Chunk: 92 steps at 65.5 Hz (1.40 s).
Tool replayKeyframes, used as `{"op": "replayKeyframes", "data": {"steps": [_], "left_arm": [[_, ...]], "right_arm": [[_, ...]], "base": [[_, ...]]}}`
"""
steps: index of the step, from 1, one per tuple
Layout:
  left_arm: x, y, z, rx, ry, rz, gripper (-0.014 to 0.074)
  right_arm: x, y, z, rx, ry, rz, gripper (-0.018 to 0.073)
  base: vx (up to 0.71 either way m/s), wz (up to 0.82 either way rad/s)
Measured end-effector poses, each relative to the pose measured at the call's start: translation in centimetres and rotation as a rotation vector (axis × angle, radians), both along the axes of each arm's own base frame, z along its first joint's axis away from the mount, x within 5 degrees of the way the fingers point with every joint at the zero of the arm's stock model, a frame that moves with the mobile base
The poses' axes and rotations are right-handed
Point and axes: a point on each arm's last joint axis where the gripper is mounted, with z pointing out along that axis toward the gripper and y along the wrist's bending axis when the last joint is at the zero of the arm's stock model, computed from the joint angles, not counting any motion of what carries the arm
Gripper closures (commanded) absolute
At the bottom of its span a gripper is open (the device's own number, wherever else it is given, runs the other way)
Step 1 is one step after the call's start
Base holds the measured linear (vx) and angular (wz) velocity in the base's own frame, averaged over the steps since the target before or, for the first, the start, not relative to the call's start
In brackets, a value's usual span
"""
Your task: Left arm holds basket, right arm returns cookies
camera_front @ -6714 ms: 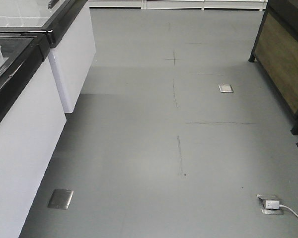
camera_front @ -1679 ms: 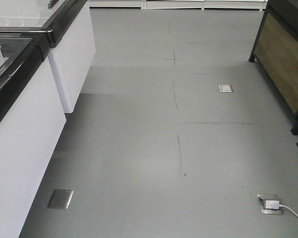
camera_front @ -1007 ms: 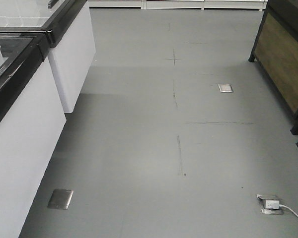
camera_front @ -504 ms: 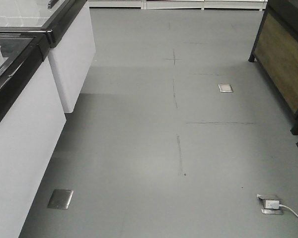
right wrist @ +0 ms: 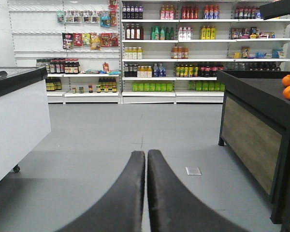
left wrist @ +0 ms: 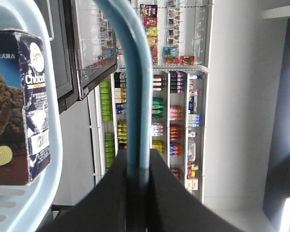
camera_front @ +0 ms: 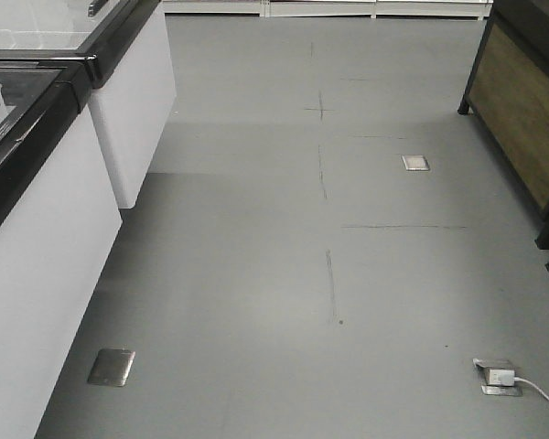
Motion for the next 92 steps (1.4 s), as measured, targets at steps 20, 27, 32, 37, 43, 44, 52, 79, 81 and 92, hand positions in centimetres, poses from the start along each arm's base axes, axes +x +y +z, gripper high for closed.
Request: {"op": "replayKeyframes", "data": {"steps": [20,27,32,37,43,44,52,79,81,92], "left_arm": [[-0.5,-2.3,7.4,0.268,-0.081,-0.072,0.0605],[-0.3,-5.8,10.4,0.372,-0.139,-0.142,0.0605],[0.3,-9.1,11.8,0.429,-0.187,-0.239,0.0605],[0.7,-12.4,12.2,0.445,-0.220,-0.339,0.0605],[1.1,-16.5,11.2,0.434,-0.233,-0.466,0.0605],[1.1,-17.2,10.9,0.432,-0.233,-0.486,0.0605],[0.4,-21.9,7.9,0.412,-0.207,-0.637,0.0605],[-3.4,-32.9,-2.3,0.317,-0.073,-1.026,0.0605],[-3.8,-33.7,-3.0,0.312,-0.065,-1.062,0.0605],[-6.2,-38.0,-5.9,0.302,-0.034,-1.255,0.0604]], "right_arm": [[0.0,0.0,0.0,0.000,0.000,0.000,0.0566],[0.0,0.0,0.0,0.000,0.000,0.000,0.0566],[0.0,0.0,0.0,0.000,0.000,0.000,0.0566],[0.0,0.0,0.0,0.000,0.000,0.000,0.0566],[0.0,0.0,0.0,0.000,0.000,0.000,0.0566],[0.0,0.0,0.0,0.000,0.000,0.000,0.0566],[0.0,0.0,0.0,0.000,0.000,0.000,0.0566],[0.0,0.0,0.0,0.000,0.000,0.000,0.0566],[0.0,0.0,0.0,0.000,0.000,0.000,0.0566],[0.0,0.1,0.0,0.000,0.000,0.012,0.0566]], "base": [[0.00,0.00],[0.00,0.00],[0.00,0.00],[0.00,0.00],[0.00,0.00],[0.00,0.00],[0.00,0.00],[0.00,0.00],[0.00,0.00],[0.00,0.00]]}}
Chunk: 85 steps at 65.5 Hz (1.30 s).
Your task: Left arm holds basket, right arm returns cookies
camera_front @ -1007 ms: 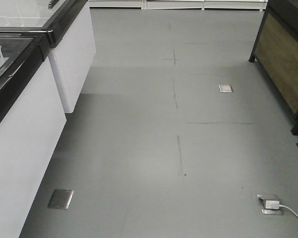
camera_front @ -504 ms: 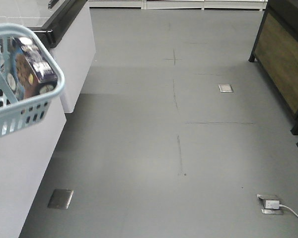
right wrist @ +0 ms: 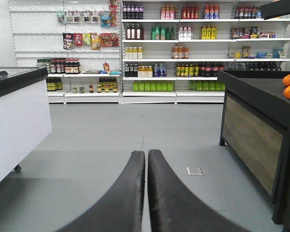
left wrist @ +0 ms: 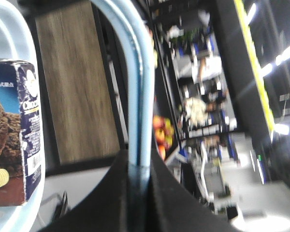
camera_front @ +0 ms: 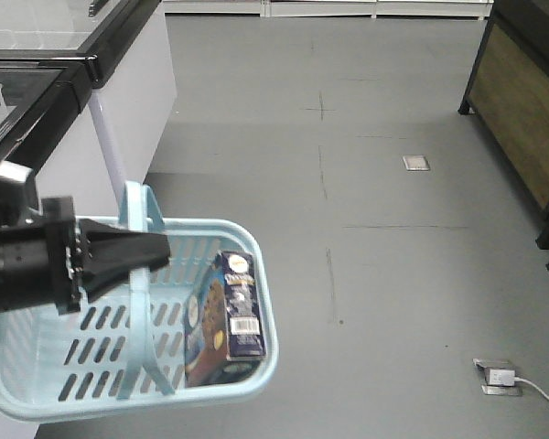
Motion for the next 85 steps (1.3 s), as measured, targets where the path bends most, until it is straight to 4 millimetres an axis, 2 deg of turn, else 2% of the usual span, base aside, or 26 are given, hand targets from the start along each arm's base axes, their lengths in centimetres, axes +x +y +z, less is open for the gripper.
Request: {"op": "replayKeyframes", "data": {"steps": [10,18,28,39,46,63,85], "left_arm": [[-1.4,-2.9,-0.7,0.032,-0.004,-0.112,0.0604],[-1.9,-4.3,-0.9,0.058,-0.014,-0.146,0.0604],[-1.9,-5.3,-0.5,0.076,-0.036,-0.156,0.0604],[-1.2,-6.8,2.2,0.060,-0.113,-0.168,0.0604],[-1.1,-7.6,3.1,0.056,-0.132,-0.156,0.0604],[-1.7,-9.1,2.9,0.066,-0.098,-0.168,0.0604],[-1.3,-10.2,2.5,0.073,-0.082,-0.198,0.0604]], "right_arm": [[0.0,0.2,0.0,0.000,0.000,0.035,0.0566],[0.0,0.2,0.0,0.000,0.000,0.043,0.0566],[0.0,0.2,0.0,0.000,0.000,0.043,0.0566],[0.0,0.2,0.0,0.000,0.000,0.043,0.0566],[0.0,0.2,0.0,0.000,0.000,0.043,0.0566],[0.0,0.2,0.0,0.000,0.000,0.043,0.0566],[0.0,0.2,0.0,0.000,0.000,0.043,0.0566]], "base": [[0.00,0.00],[0.00,0.00],[0.00,0.00],[0.00,0.00],[0.00,0.00],[0.00,0.00],[0.00,0.00]]}}
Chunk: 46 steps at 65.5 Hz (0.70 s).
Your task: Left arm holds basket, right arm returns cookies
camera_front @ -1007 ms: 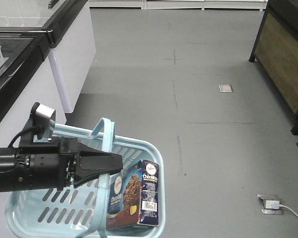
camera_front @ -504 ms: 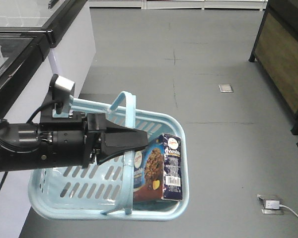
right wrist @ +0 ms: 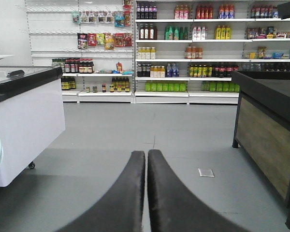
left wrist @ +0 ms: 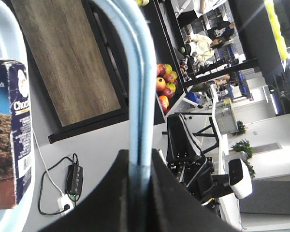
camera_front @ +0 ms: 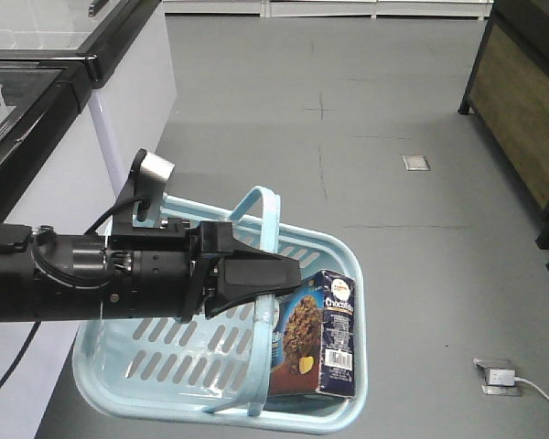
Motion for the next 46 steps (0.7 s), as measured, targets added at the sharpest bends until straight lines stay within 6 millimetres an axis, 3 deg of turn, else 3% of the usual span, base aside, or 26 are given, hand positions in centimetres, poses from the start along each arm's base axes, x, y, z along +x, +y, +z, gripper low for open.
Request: {"op": "replayKeyframes", "data": {"steps": [46], "left_arm": [[-0.27,-0.11,0.10,-0.013,0.007,-0.028,0.0603]], "right_arm": [[0.00,0.00,0.00,0.000,0.000,0.000,0.0566]], "base": [[0.00,0.00]]}}
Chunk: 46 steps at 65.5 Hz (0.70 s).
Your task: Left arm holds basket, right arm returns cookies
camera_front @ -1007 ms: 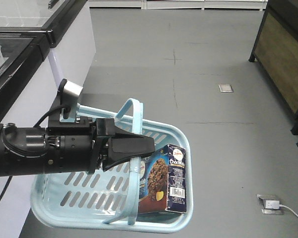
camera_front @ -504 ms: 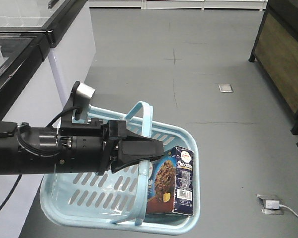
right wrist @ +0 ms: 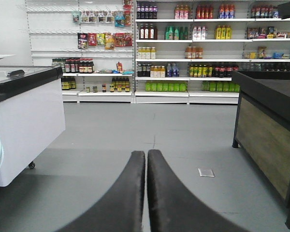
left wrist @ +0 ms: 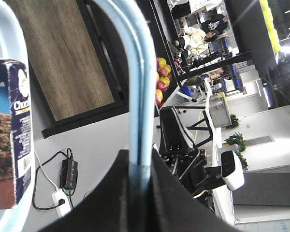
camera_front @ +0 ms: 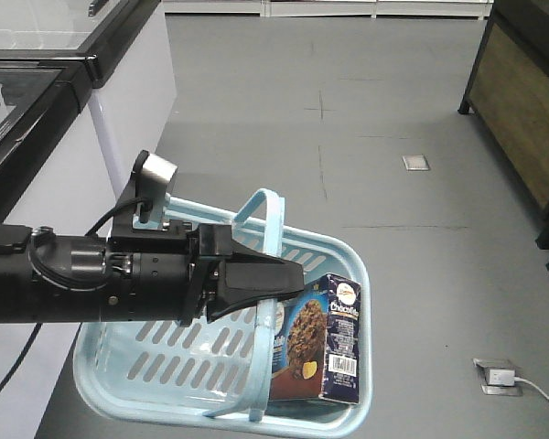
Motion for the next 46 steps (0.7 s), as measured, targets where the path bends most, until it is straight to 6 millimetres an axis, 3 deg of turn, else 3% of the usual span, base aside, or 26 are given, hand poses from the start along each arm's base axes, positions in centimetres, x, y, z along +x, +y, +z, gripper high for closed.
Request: {"op": "replayKeyframes", "data": {"steps": [46], "left_arm": [[-0.02,-0.01,0.01,-0.001,0.000,-0.002,0.0603]], "right_arm": [[0.00,0.00,0.00,0.000,0.000,0.000,0.0566]], "base": [[0.01,-0.01]]}}
